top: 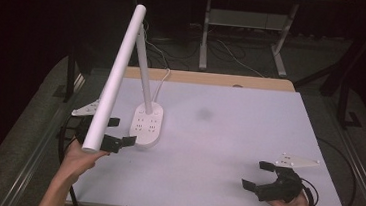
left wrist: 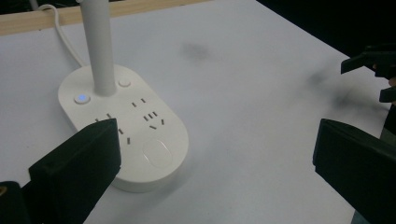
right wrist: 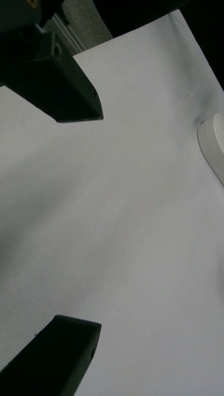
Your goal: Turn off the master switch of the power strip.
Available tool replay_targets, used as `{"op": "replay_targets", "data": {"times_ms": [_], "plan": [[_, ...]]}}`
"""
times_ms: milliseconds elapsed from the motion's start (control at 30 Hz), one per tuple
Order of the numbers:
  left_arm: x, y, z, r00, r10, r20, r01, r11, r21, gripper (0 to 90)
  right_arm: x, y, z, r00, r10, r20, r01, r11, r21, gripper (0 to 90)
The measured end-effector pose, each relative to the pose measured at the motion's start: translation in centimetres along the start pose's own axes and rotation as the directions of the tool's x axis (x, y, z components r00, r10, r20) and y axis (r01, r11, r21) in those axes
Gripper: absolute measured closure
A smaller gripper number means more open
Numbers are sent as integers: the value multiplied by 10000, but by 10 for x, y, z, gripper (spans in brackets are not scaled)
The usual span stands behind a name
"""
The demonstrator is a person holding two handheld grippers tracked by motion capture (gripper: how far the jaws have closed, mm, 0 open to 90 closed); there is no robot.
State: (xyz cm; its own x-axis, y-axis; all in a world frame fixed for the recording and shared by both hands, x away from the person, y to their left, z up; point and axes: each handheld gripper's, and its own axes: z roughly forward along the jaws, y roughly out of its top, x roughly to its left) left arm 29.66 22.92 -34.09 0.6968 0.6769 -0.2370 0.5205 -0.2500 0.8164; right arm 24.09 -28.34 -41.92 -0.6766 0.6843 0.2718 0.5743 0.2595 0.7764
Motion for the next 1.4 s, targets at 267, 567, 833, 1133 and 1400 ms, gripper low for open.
{"op": "replay_targets", "data": {"times_ms": [267, 567, 833, 1133, 1400], "plan": [[8, 6, -1, 9998, -87, -179, 89, 9999, 62, 0, 0, 0, 0, 10000, 26, 19, -26, 10000, 52, 3], [18, 12, -1, 9989, -146, -439, 156, 9996, 225, 0, -1, 0, 0, 10000, 21, 48, -21, 10000, 30, 3], [27, 16, 2, 9982, -204, -560, 225, 9991, 358, 0, -2, 0, 0, 10000, 5, 71, -5, 10000, -1, 2], [34, 24, 5, 9975, -101, -700, 134, 9988, 474, 4, -1, -1, 0, 10000, 46, 58, -46, 10000, 48, 3], [43, 29, 10, 9967, -176, -789, 230, 9975, 668, 4, -2, -1, 0, 9999, 66, 104, -67, 10000, 30, 3]]}}
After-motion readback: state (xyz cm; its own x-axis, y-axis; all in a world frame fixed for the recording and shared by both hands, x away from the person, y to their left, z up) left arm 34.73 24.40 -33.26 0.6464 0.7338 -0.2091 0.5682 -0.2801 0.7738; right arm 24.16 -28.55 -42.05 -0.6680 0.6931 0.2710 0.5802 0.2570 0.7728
